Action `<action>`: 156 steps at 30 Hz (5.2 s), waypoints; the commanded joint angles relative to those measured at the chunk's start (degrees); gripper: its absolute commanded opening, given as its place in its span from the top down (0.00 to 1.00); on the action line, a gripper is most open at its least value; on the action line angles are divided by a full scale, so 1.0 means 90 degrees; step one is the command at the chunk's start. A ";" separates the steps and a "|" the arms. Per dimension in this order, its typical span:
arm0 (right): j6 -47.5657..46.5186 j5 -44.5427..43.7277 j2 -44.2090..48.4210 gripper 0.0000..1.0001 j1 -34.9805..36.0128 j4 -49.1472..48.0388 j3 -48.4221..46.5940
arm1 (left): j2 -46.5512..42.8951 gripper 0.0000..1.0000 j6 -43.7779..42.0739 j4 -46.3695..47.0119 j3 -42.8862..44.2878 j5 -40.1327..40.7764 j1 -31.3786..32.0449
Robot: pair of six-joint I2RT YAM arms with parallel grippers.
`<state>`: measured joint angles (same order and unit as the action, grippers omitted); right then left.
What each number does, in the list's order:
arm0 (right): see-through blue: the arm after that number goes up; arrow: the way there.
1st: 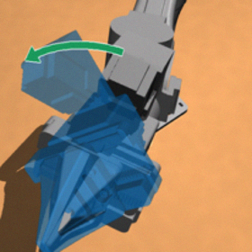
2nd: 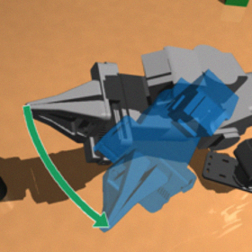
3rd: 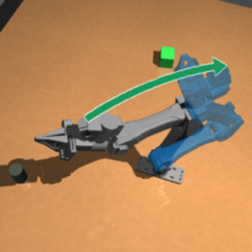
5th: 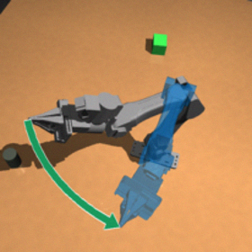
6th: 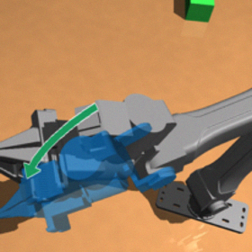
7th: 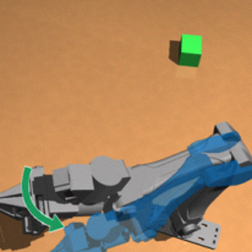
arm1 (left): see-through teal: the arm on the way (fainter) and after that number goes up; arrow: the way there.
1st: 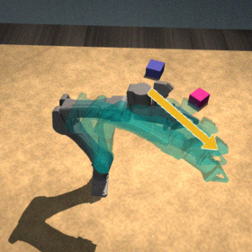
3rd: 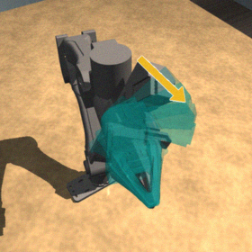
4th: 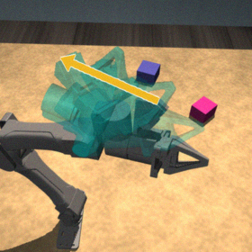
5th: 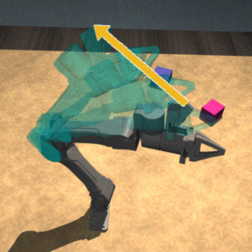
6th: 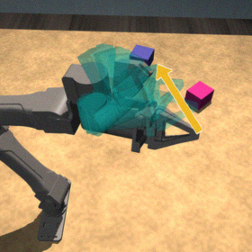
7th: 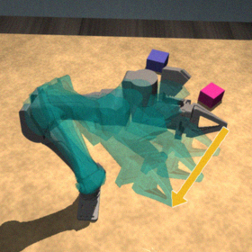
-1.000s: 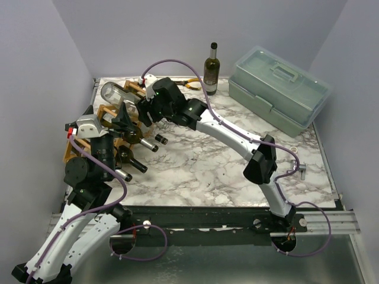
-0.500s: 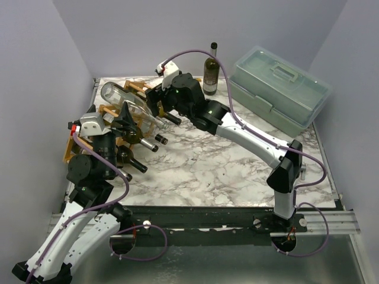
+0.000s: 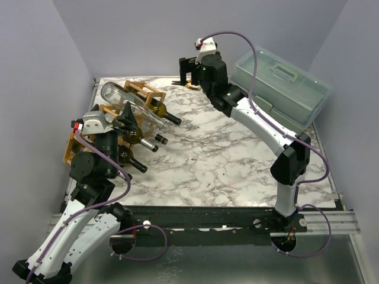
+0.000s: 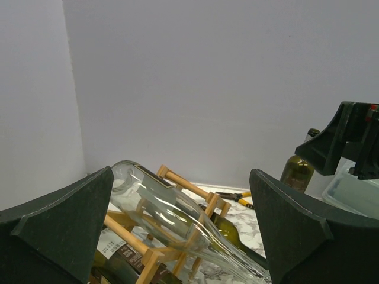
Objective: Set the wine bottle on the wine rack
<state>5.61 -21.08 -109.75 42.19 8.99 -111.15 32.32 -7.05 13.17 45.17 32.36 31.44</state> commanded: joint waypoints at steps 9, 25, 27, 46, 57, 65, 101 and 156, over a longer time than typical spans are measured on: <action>0.0090 -0.0137 -0.0738 0.00 -0.1190 -0.0900 -0.0171 | 0.0089 0.01 0.0294 -0.0036 -0.0067 -0.0323 -0.0036; -0.0475 0.0502 -0.2581 0.00 -0.1895 -0.1744 -0.1259 | 0.0292 0.01 0.0262 -0.0047 -0.0077 -0.0297 -0.0036; -0.0483 0.0516 -0.2795 0.00 -0.1930 -0.1883 -0.1398 | 0.0324 0.01 0.0237 -0.0046 -0.0083 -0.0277 -0.0036; -0.0851 0.0851 -0.4035 0.01 -0.2054 -0.3120 -0.1640 | 0.0563 0.01 0.0184 -0.0046 -0.0102 -0.0246 -0.0036; -0.1945 0.1888 -0.3336 0.66 -0.2053 -0.5546 0.0544 | 0.0813 0.01 0.0341 -0.0144 -0.0043 -0.0356 -0.0037; -0.2545 0.2857 -0.1811 1.00 -0.2015 -0.7081 0.3079 | 0.1418 0.01 0.1523 -0.1885 0.1047 -0.0766 -0.0036; -0.7722 0.4800 0.4859 1.00 0.0233 -0.5775 0.9996 | 0.5016 0.49 0.4963 -0.6142 0.2988 -0.5611 0.1369; -0.6500 0.2986 0.5307 0.00 0.0468 -0.9575 1.0979 | 0.4526 1.00 0.2110 -0.6678 0.6695 0.3448 0.2346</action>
<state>-54.63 7.84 -60.88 46.06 -73.67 -11.84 80.27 14.26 -50.46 105.86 44.47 52.58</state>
